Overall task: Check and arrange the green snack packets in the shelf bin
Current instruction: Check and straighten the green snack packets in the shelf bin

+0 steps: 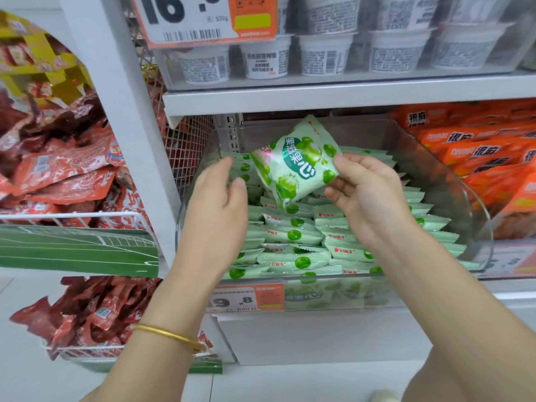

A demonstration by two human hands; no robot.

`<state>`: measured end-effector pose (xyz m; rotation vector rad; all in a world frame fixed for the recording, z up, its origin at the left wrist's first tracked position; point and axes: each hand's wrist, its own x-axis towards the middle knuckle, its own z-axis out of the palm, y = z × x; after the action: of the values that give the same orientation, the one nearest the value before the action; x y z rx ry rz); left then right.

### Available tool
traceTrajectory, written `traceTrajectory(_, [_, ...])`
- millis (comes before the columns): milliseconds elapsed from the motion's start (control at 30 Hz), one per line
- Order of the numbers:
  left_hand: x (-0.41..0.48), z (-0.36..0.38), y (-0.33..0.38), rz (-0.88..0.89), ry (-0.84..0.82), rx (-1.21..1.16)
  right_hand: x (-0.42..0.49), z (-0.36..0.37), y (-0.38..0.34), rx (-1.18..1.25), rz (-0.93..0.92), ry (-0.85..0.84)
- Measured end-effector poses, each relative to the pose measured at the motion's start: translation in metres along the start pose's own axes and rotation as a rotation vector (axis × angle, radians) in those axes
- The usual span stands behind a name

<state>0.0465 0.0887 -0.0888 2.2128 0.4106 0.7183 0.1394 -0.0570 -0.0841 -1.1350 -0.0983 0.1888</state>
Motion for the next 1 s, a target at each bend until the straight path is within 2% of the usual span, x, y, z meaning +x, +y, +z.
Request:
traceTrajectory(100, [-0.003, -0.003, 0.001, -0.096, -0.053, -0.330, -0.002, 0.002, -0.001, -0.108, 0.006, -0.106])
traceTrajectory(167, [-0.005, -0.003, 0.000, -0.143, -0.133, -0.421, -0.003, 0.004, 0.000, -0.176, -0.005, -0.165])
traceTrajectory(367, [-0.012, -0.003, 0.001, -0.106, -0.229, -0.517, -0.005, 0.004, 0.001, -0.226, -0.065, -0.222])
traceTrajectory(467, [-0.015, -0.002, 0.002, -0.075, -0.250, -0.517, -0.009, 0.004, 0.003, -0.346, -0.138, -0.258])
traceTrajectory(667, [-0.015, 0.000, 0.004, -0.034, -0.288, -0.531, -0.007, 0.003, 0.006, -0.390, -0.238, -0.178])
traceTrajectory(767, [-0.013, 0.003, 0.003, -0.024, -0.228, -0.436, -0.006, 0.004, 0.008, -0.355, -0.196, -0.186])
traceTrajectory(934, [-0.017, 0.006, -0.001, 0.287, 0.109, 0.170, -0.009, 0.004, 0.006, -0.260, -0.113, -0.175])
traceTrajectory(1000, [-0.021, 0.007, 0.003, 0.314, 0.110, 0.253, -0.010, 0.003, 0.005, -0.187, -0.081, -0.186])
